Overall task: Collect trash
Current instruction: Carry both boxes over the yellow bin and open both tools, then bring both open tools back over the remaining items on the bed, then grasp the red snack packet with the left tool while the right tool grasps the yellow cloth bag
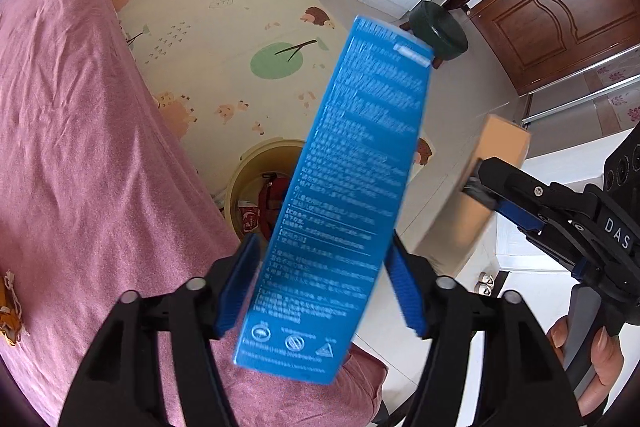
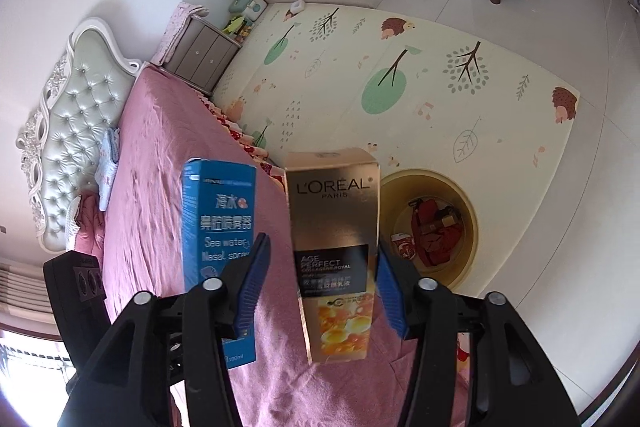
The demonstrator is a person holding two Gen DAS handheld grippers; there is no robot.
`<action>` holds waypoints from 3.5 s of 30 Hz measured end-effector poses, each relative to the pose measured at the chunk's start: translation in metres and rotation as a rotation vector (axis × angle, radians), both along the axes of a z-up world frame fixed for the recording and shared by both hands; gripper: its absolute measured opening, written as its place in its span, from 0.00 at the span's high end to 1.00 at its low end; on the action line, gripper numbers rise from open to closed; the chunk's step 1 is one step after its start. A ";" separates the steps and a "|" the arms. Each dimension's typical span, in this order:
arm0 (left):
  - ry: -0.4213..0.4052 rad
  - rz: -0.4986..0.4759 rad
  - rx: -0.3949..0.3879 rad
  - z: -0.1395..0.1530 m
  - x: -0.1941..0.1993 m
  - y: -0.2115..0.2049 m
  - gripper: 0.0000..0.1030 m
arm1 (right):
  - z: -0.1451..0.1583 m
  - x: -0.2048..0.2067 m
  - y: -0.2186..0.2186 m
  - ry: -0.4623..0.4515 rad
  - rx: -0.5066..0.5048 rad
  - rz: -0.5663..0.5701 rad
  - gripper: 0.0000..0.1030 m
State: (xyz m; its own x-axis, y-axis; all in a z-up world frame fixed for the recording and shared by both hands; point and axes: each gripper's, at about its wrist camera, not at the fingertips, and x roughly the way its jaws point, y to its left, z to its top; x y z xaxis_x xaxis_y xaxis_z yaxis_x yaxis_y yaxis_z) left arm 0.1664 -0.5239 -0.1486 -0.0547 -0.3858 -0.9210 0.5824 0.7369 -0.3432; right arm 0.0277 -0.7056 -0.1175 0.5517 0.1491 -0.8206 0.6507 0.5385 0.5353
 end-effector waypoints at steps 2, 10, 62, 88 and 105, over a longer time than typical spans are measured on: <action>0.004 0.003 -0.015 0.001 0.002 -0.001 0.20 | 0.000 -0.003 -0.004 -0.007 0.007 -0.017 0.37; 0.017 -0.020 0.017 -0.005 0.002 0.000 0.20 | -0.002 -0.006 -0.002 -0.001 0.015 -0.031 0.37; -0.040 0.704 0.123 -0.009 0.058 0.446 0.15 | -0.016 0.202 0.405 0.045 0.098 0.767 0.37; 0.065 0.658 0.064 -0.069 0.161 0.464 0.15 | -0.119 0.226 0.394 0.214 0.400 0.605 0.66; 0.124 0.578 0.155 -0.094 0.171 0.407 0.66 | -0.108 0.207 0.375 0.200 0.358 0.608 0.66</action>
State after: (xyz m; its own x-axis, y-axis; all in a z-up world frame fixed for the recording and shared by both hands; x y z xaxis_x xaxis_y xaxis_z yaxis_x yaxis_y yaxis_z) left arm 0.3372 -0.1166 -0.2424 0.0129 -0.2468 -0.9690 0.0356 0.9685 -0.2463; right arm 0.2349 -0.3304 -0.2258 0.1312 0.6594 -0.7403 0.3966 0.6494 0.6488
